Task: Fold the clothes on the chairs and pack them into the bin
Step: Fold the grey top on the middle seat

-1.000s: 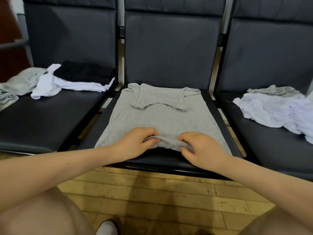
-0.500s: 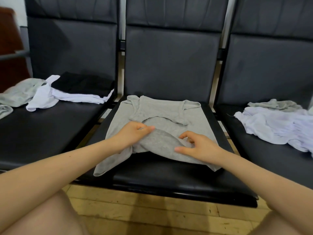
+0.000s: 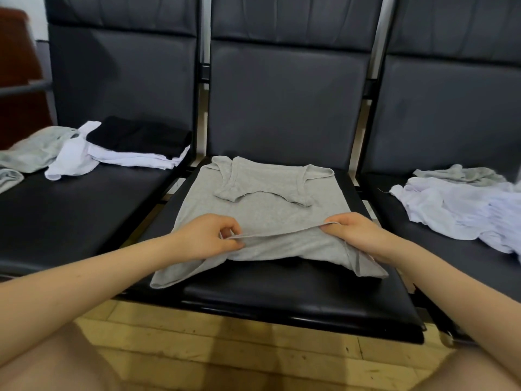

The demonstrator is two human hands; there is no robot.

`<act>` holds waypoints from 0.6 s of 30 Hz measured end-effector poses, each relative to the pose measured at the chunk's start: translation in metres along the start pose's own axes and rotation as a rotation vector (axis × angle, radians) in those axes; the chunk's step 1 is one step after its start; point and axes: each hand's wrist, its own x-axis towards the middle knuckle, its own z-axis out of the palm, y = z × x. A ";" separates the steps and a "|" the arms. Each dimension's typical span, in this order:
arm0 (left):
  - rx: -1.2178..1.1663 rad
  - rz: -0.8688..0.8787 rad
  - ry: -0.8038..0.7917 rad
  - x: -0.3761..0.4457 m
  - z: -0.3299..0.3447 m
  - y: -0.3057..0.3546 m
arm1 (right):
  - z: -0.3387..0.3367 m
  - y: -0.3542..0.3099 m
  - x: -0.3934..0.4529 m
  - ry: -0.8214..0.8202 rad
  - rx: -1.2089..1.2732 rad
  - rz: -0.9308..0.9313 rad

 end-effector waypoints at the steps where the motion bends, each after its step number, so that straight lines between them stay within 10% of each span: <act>1: 0.036 -0.003 -0.001 -0.007 -0.001 -0.001 | -0.002 0.000 -0.004 -0.010 -0.038 -0.002; 18: 0.303 0.174 0.262 -0.080 0.009 -0.018 | -0.018 -0.005 -0.057 -0.062 -0.108 0.031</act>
